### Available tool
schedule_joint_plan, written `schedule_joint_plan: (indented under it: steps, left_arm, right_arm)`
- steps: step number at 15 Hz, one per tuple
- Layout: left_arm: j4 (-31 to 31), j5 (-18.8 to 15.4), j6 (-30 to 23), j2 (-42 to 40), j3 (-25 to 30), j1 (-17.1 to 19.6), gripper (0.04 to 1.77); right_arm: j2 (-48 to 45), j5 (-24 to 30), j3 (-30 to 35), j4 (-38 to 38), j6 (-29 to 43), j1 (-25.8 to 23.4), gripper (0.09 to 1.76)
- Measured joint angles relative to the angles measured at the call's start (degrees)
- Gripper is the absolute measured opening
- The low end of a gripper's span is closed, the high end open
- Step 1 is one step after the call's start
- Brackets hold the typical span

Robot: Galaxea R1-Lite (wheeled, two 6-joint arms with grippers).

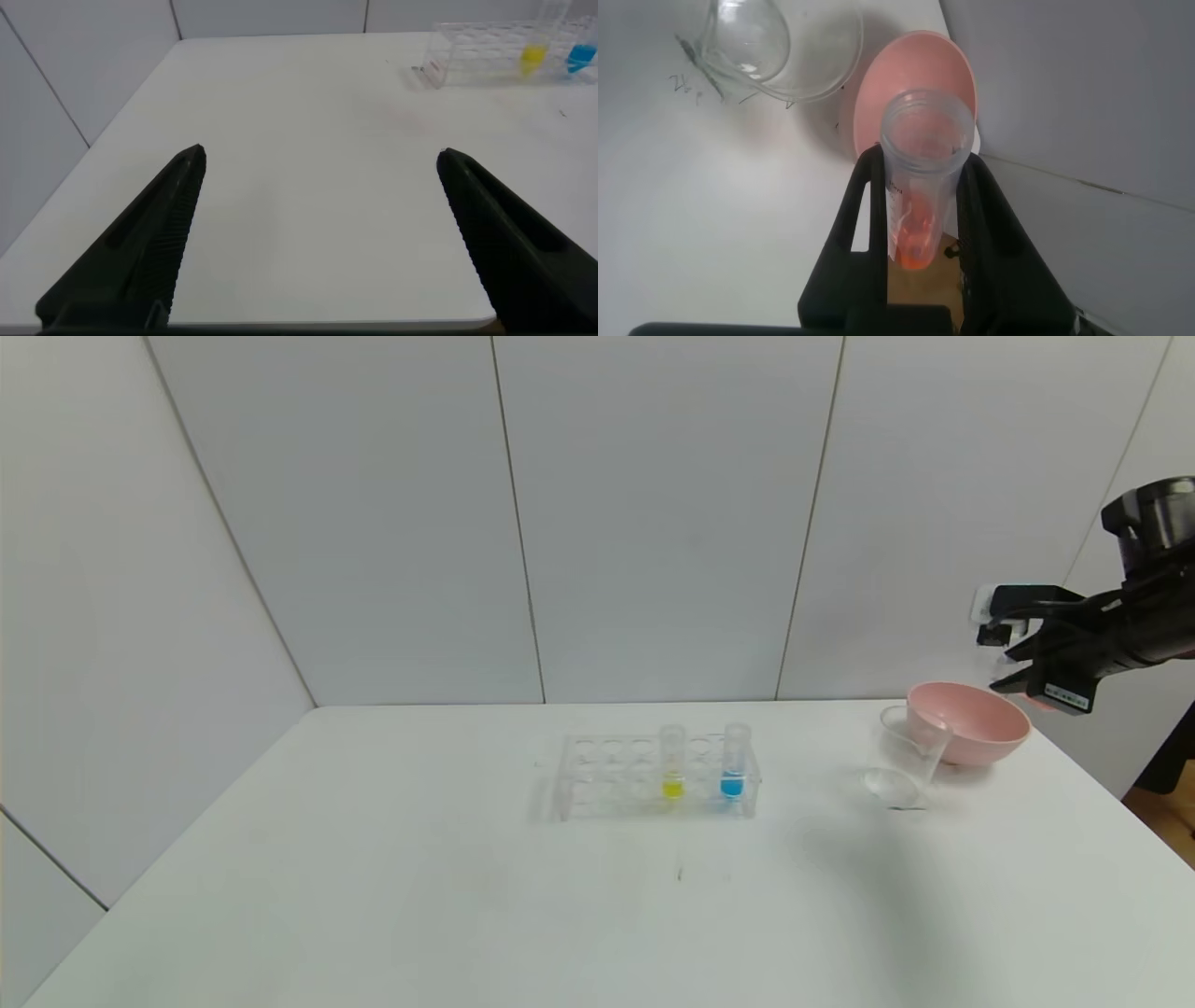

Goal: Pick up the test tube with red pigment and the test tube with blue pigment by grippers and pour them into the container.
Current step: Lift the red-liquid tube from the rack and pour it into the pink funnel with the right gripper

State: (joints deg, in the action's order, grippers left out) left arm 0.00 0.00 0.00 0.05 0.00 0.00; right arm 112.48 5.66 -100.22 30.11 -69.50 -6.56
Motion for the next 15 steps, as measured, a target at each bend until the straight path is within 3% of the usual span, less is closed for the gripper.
schedule_joint_plan:
  steps: [6,15]
  left_arm:
    - [0.0,0.0,0.0,0.0,0.0,0.0,1.76]
    - [0.0,0.0,0.0,0.0,0.0,0.0,1.76]
  right_arm:
    - [2.1,-5.6,-11.6,15.6,-2.1,2.3,0.50]
    - [6.0,-9.0,-14.4,15.3,-3.8,4.6,0.50]
